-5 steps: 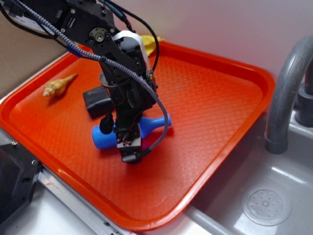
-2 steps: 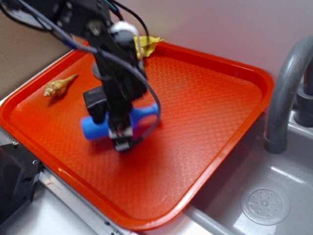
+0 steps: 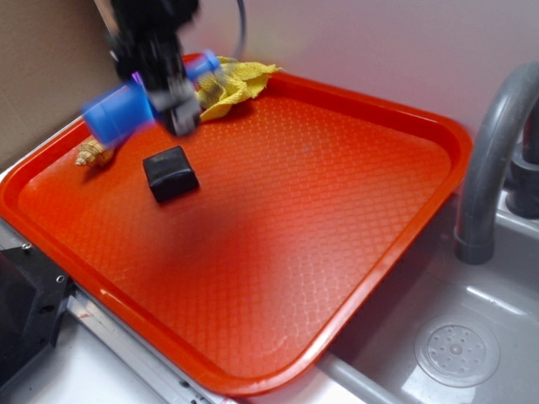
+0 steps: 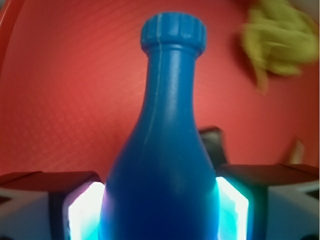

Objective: Grab the blue bottle.

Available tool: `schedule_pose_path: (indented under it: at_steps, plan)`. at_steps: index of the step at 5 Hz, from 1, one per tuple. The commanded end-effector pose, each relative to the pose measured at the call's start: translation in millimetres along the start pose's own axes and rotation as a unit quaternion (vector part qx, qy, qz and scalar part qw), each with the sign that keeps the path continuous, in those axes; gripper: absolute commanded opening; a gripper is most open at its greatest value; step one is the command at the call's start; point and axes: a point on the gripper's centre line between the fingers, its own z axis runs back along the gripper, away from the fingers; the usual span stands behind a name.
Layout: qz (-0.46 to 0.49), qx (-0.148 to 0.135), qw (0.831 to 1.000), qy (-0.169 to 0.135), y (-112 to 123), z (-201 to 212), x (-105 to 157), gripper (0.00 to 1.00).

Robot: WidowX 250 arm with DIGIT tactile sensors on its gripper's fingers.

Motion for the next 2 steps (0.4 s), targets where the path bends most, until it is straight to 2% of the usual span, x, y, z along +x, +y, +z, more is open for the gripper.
schedule_pose_path:
  at_steps: [1,2]
  plan:
    - [0.179,-0.038,0.982,-0.051,11.6,54.2,-17.1,0.0]
    - [0.158,-0.019,0.987,-0.04,10.1,42.0,-6.7,0.0]
